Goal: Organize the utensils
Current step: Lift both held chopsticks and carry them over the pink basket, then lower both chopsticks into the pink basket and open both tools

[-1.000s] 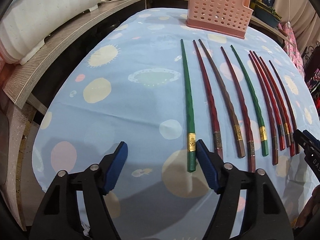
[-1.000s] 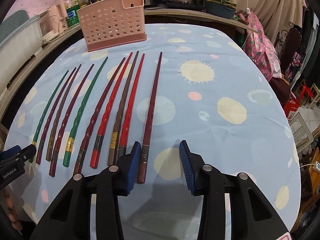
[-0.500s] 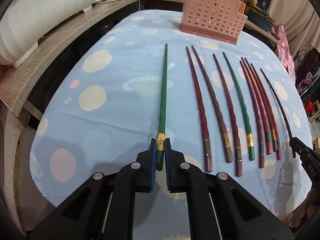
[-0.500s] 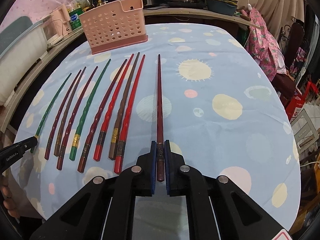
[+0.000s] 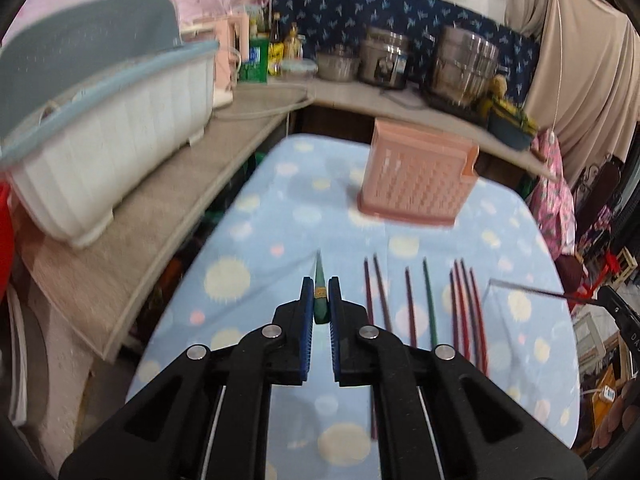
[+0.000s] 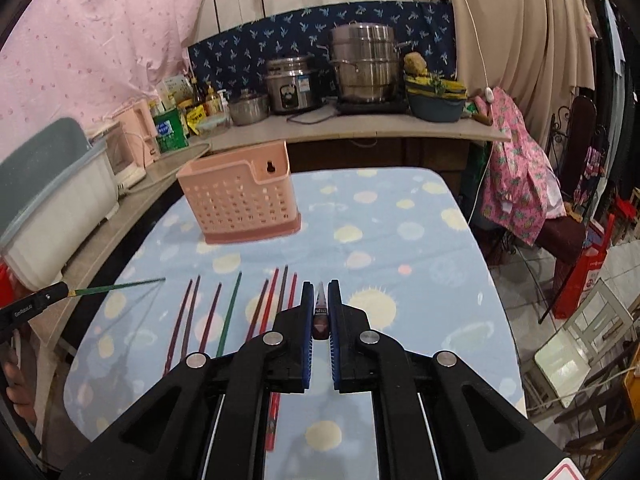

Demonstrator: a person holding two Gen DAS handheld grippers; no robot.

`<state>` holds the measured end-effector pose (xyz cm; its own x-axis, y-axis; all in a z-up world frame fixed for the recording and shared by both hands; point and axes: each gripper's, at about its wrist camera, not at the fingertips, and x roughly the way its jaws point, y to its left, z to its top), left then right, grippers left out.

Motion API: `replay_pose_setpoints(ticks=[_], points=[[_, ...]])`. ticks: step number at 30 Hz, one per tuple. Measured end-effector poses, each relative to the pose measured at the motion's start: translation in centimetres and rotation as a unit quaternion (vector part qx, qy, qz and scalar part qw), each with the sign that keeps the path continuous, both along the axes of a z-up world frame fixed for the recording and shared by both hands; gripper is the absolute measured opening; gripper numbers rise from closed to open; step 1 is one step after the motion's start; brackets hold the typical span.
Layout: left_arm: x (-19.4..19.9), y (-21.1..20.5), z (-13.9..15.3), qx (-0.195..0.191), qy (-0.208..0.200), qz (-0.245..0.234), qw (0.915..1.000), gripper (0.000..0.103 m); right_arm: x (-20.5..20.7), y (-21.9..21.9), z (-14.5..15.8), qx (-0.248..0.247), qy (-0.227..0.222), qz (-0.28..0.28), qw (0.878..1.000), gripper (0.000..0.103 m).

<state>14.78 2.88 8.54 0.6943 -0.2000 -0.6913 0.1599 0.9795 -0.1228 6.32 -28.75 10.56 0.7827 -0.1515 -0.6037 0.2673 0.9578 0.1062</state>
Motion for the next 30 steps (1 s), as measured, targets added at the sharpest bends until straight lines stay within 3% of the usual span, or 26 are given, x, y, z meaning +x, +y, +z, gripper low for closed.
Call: replay_pose_setpoints(ticks=[13, 22, 27, 30], points=[[9.0, -2.8, 8.9, -0.047, -0.067, -0.001, 0.9966, 0.007, 7.8, -3.0, 7.4, 0.028, -0.091, 0.003, 0.995, 0.007], [12.9, -5.8, 17.3, -0.085, -0.16, -0.012, 0.9834, 0.007, 14.6, -2.7, 13.8, 0.059, -0.179, 0.028, 0.982, 0.007], [15.9, -7.8, 18.5, -0.088, -0.186, -0.007, 0.9785, 0.007, 18.7, -1.8, 15.5, 0.072, -0.208, 0.038, 0.975, 0.007], [17.6, -8.7, 17.5, -0.083, -0.178, -0.008, 0.9805, 0.007, 21.0, -1.3, 14.9, 0.067, -0.202, 0.039, 0.976, 0.007]])
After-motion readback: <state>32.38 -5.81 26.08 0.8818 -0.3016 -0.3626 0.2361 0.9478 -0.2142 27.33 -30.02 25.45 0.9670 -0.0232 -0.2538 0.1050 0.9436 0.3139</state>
